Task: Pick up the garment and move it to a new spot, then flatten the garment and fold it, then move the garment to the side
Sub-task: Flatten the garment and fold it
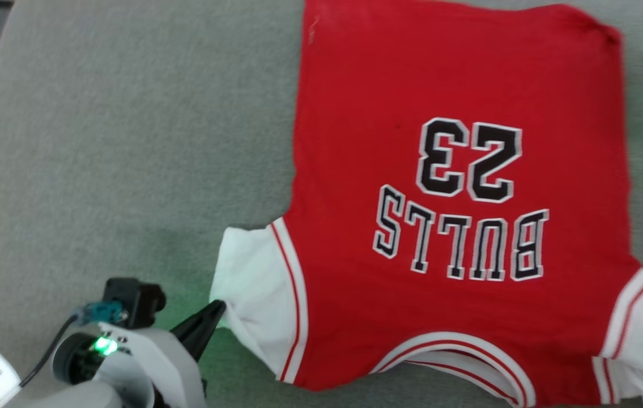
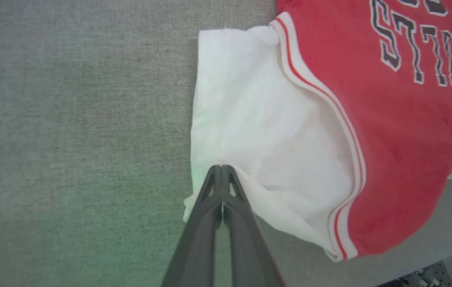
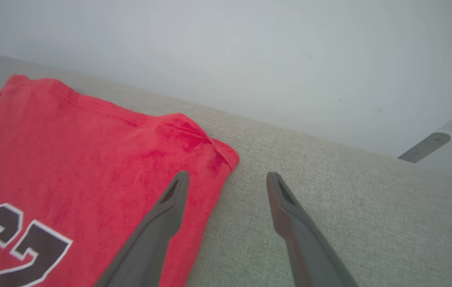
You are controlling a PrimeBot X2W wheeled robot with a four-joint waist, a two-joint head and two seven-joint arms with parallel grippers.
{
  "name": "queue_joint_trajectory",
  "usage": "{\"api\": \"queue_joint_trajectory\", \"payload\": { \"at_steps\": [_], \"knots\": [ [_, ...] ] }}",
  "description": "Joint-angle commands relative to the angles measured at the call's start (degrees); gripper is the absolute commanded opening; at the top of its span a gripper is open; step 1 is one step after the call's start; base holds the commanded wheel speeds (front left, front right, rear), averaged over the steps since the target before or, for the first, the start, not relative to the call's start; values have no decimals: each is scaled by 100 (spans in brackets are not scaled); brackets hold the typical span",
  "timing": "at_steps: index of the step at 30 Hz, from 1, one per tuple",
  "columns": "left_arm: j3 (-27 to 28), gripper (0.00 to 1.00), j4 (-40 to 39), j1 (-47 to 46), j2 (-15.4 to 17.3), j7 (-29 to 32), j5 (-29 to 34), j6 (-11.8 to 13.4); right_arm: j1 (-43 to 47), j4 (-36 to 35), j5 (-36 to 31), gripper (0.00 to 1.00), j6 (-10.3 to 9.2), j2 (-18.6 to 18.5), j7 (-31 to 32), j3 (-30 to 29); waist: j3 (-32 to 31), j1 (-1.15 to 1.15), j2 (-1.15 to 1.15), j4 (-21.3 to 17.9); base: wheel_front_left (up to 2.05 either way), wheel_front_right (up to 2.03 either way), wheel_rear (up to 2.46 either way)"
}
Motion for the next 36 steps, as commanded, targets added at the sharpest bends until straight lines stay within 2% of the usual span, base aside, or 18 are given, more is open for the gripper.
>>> {"api": "queue_joint_trajectory", "payload": {
  "at_steps": [1, 8, 9, 13, 19, 20, 21, 22, 25, 30, 36],
  "knots": [
    [-23, 0, 95, -140, -120, 60, 93, -86, -392, 502, -43, 100, -9, 18, 121, 46, 360, 0, 0, 380, 0, 0, 0],
    [-99, 0, 444, -393, -542, 188, 244, -383, -1497, 1988, -92, 100, -9, 129, 832, 140, 681, 0, 0, 810, 0, 0, 0],
    [-99, 0, 444, -393, -542, 188, 244, -383, -1497, 1988, -92, 100, -9, 129, 832, 140, 681, 0, 0, 810, 0, 0, 0],
    [-143, 0, 656, -477, -750, 218, 287, -542, -1949, 2769, -253, 100, -10, 170, 1323, 49, 812, 0, 0, 997, 0, 0, 0],
    [-158, 0, 944, -514, -935, 218, 279, -692, -2188, 3799, -348, 100, -4, 422, 2111, -108, 884, 0, 0, 1160, 0, 0, 0],
    [-153, 0, 980, -509, -942, 205, 263, -703, -2202, 3977, -379, 85, -3, 461, 2291, -117, 884, 0, 0, 1163, 0, 0, 0],
    [-153, 0, 1018, -500, -949, 196, 255, -722, -2196, 4142, -409, 16, -3, 509, 2535, -91, 878, 0, 0, 1162, 0, 0, 0],
    [-153, 0, 1054, -489, -946, 196, 240, -735, -2159, 4255, -421, 0, 1, 602, 2779, -37, 867, 0, 0, 1151, 0, 0, 0],
    [-135, 0, 1138, -450, -937, 176, 186, -756, -2241, 4368, -494, 0, 14, 575, 2927, -23, 827, 0, 0, 1091, 0, 0, 0],
    [-80, 0, 1217, -411, -868, 118, 158, -733, -2403, 4110, -576, 0, -7, 510, 2574, 60, 674, 0, 0, 883, 0, 0, 0],
    [3, 0, 1168, -300, -654, 49, 78, -667, -2099, 3247, -285, 0, -8, 402, 2736, 508, 280, 0, 0, 491, 0, 0, 0]
  ]
}}
